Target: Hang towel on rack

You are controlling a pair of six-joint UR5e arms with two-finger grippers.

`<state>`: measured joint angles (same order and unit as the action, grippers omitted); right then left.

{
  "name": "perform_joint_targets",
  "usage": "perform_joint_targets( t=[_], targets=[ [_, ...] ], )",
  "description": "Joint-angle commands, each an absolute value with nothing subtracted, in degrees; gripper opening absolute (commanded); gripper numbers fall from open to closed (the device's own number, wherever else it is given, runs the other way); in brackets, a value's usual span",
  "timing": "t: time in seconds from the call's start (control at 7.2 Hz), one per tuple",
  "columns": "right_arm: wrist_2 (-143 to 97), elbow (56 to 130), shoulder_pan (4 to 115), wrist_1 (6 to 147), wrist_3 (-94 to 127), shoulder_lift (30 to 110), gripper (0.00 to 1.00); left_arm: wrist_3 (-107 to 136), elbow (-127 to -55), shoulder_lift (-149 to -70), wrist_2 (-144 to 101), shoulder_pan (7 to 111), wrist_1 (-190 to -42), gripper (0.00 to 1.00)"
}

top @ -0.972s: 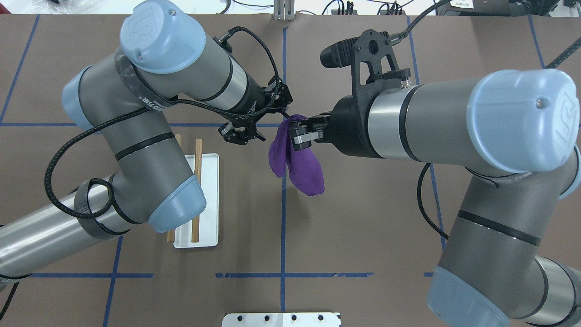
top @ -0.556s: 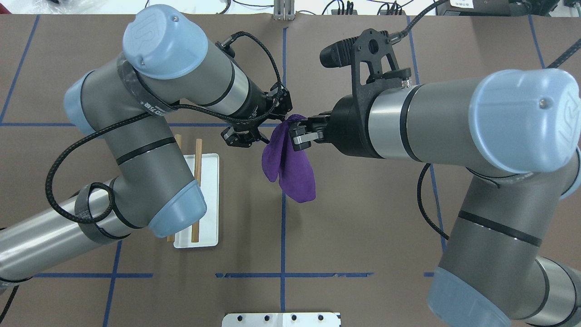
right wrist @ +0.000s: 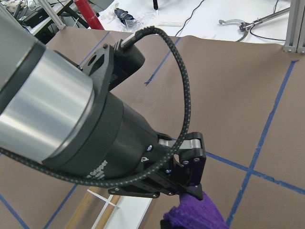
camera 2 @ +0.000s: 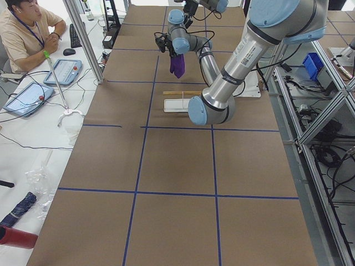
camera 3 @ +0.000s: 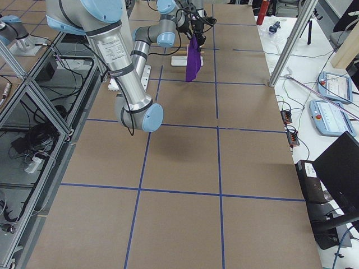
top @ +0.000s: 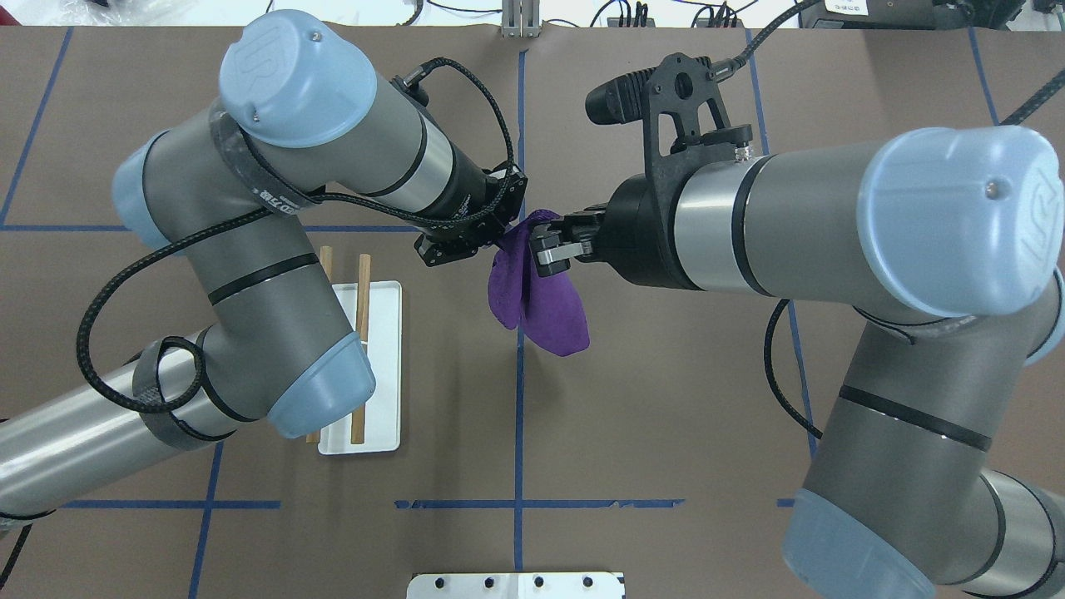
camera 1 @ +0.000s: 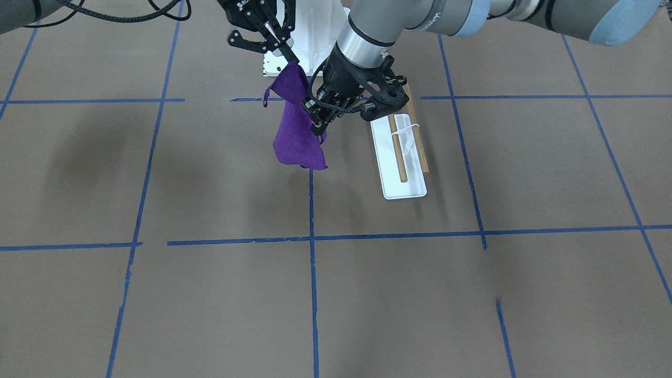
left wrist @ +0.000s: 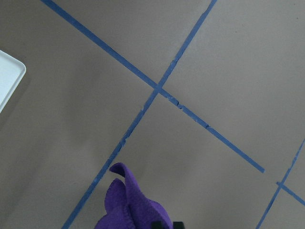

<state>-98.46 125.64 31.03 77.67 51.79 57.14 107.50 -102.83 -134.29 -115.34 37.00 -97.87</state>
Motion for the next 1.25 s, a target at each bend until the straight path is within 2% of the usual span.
perform_joint_targets(
  t=[0.0, 0.14, 0.42, 0.69, 0.83, 1.11],
  targets=[
    [-98.53, 125.25, 30.85, 77.70, 50.28, 57.22, 0.82, 107.40, -102.83, -134.30, -115.31, 37.00, -97.91, 0.00],
    [-100.79, 125.77, 31.98, 77.96, 49.58, 57.74, 1.00, 107.40, -102.92, -134.30, -115.31, 37.00, -97.91, 0.00],
    [-114.02, 124.81, 38.19, 78.40, 49.31, 58.88, 1.00, 104.35, -104.57, -132.12, -115.40, 37.26, -97.82, 0.00],
    [-120.13, 118.96, 44.35, 78.40, 46.61, 63.01, 1.00, 92.36, -112.90, -123.62, -115.84, 38.49, -97.56, 0.00],
    [-120.32, 116.48, 46.47, 78.49, 40.75, 65.54, 1.00, 85.50, -113.90, -121.49, -116.01, 41.19, -97.47, 0.00],
    [-119.89, 115.31, 52.27, 92.02, 23.04, 68.90, 1.00, 75.63, -116.88, -112.98, -116.02, 43.42, -97.47, 0.00]
  ],
)
